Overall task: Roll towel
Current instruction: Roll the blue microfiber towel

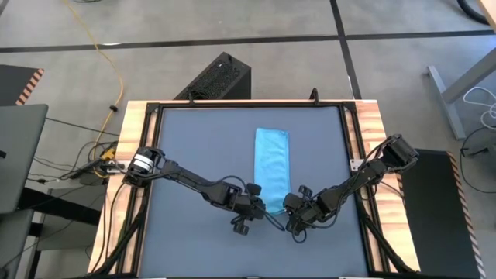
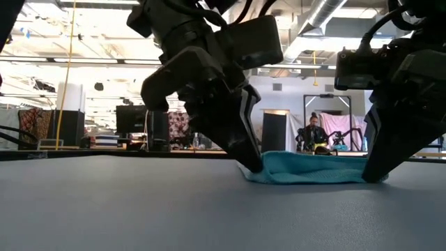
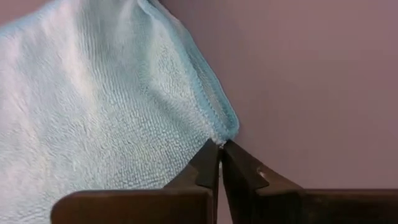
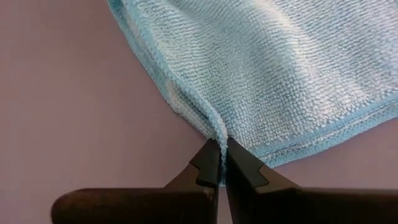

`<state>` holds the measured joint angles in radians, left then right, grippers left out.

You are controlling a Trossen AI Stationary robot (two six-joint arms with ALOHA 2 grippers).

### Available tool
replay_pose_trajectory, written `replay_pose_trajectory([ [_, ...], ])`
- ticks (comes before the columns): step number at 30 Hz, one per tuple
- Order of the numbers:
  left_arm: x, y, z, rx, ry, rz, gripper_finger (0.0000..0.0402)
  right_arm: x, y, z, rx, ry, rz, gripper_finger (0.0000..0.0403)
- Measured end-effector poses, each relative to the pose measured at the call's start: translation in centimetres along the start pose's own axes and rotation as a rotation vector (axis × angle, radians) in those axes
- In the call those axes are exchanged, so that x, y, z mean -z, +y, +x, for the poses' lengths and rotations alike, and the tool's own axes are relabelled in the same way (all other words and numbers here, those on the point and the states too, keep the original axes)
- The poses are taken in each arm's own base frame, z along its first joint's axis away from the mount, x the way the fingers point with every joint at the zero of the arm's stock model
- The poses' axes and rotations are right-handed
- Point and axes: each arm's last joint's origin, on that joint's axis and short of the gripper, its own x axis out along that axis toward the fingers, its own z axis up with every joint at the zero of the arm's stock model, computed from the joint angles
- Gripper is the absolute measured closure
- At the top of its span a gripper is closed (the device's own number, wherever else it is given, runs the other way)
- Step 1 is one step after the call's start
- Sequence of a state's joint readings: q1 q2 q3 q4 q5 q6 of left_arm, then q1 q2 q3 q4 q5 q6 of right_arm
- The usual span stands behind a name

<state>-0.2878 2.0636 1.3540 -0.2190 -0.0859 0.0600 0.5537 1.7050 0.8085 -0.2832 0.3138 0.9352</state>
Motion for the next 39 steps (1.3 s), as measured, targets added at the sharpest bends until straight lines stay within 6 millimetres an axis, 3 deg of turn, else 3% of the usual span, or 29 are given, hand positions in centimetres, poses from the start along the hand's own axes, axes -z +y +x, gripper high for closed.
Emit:
replay_pose_trajectory([
  [25, 0.0, -0.2, 0.0, 0.174, 0.013, -0.248, 0.0401, 0.5, 0.9, -0.2, -0.256, 0.320, 0.145, 0.0365],
  [30, -0.1, -0.3, -0.1, 0.169, -0.003, -0.220, 0.0401, 0.0, 0.6, 0.0, -0.284, 0.356, 0.170, 0.0365],
  [39, -0.6, -2.8, -0.3, 0.103, -0.050, -0.038, 0.0401, -1.5, -0.2, 0.4, -0.368, 0.426, 0.250, 0.0365],
])
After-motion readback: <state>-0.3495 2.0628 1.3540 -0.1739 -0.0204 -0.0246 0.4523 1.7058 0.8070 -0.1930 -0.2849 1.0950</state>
